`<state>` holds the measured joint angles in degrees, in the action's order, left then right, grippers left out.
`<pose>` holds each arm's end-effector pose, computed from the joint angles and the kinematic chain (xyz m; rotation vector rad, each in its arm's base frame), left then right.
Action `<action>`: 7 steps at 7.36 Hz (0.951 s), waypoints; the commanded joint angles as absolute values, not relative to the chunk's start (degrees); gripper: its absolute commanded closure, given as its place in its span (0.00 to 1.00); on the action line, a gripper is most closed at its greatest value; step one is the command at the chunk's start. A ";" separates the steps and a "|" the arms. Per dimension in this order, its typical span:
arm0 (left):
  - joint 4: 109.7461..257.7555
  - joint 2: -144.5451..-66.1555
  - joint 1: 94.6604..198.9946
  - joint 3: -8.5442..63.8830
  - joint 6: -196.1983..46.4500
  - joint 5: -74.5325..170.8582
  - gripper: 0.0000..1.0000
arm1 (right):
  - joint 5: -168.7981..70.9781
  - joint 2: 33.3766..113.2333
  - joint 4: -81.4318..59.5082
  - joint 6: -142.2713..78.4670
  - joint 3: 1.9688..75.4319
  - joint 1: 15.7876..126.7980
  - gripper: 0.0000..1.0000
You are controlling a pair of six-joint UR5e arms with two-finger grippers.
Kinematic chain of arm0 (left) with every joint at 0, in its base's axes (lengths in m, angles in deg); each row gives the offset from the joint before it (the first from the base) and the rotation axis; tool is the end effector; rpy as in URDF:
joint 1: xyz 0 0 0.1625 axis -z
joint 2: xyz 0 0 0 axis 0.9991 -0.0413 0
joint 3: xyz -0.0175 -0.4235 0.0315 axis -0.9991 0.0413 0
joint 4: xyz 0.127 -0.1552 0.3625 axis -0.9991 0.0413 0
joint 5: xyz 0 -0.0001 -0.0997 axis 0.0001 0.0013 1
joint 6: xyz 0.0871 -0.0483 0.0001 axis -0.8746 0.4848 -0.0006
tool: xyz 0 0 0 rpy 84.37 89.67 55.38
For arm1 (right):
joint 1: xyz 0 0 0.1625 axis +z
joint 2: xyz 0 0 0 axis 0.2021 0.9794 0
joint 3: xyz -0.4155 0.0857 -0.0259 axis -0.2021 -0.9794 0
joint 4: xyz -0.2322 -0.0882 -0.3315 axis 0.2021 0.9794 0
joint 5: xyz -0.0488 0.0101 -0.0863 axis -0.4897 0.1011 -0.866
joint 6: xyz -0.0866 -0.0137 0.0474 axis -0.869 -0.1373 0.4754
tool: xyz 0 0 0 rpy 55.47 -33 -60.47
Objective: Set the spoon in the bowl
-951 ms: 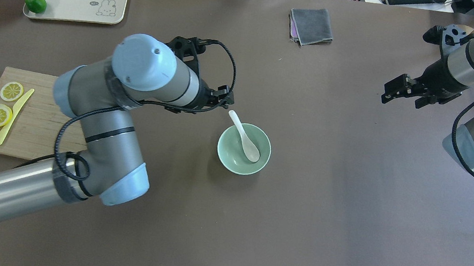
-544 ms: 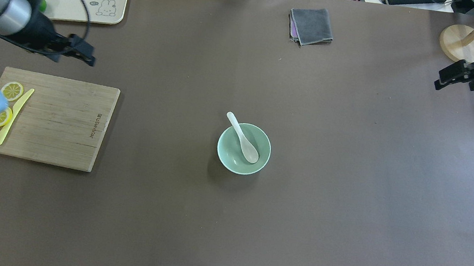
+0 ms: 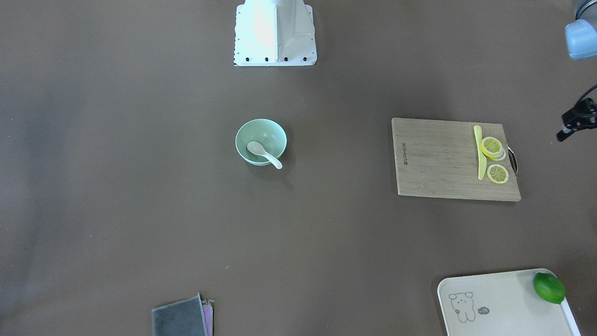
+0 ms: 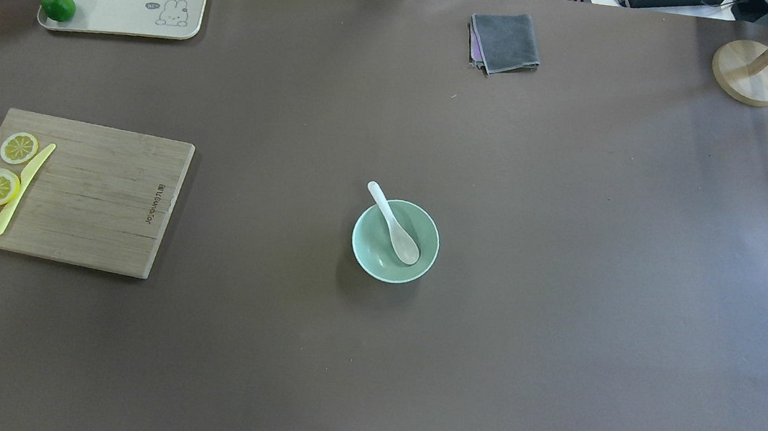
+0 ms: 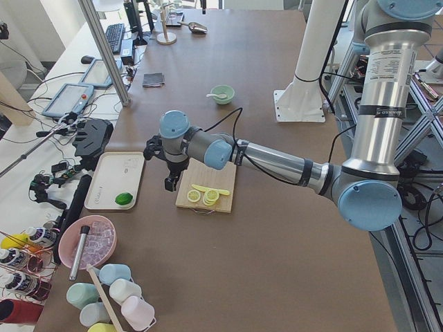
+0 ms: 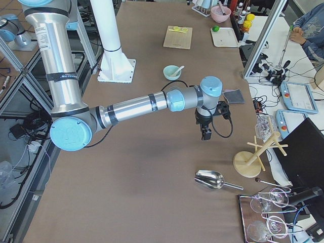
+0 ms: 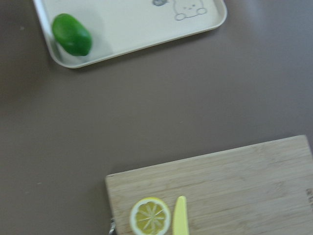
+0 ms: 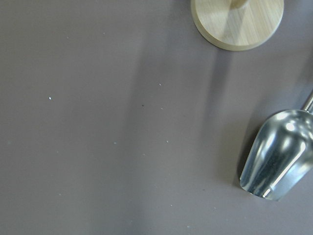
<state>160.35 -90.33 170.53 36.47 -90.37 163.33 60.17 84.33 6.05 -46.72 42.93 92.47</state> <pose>0.0051 -0.5328 0.5248 0.2389 0.8250 0.2514 -0.0234 -0.5609 0.5226 0.1390 -0.7495 -0.2051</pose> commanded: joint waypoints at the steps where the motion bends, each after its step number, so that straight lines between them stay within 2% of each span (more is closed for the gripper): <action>1: 148.00 -89.81 179.36 36.63 -105.83 163.74 0.02 | 61.22 87.51 5.98 -48.49 43.00 95.15 0.00; 3: 148.76 -85.09 179.74 38.03 -105.69 163.47 0.02 | 61.49 89.45 5.81 -48.58 43.70 95.07 0.00; 7: 153.16 -83.22 179.83 38.04 -105.87 160.66 0.02 | 62.80 89.45 6.16 -54.72 43.27 95.42 0.00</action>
<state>151.80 -84.07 179.81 38.25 -105.86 161.15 62.63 89.40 6.15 -53.40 43.63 95.37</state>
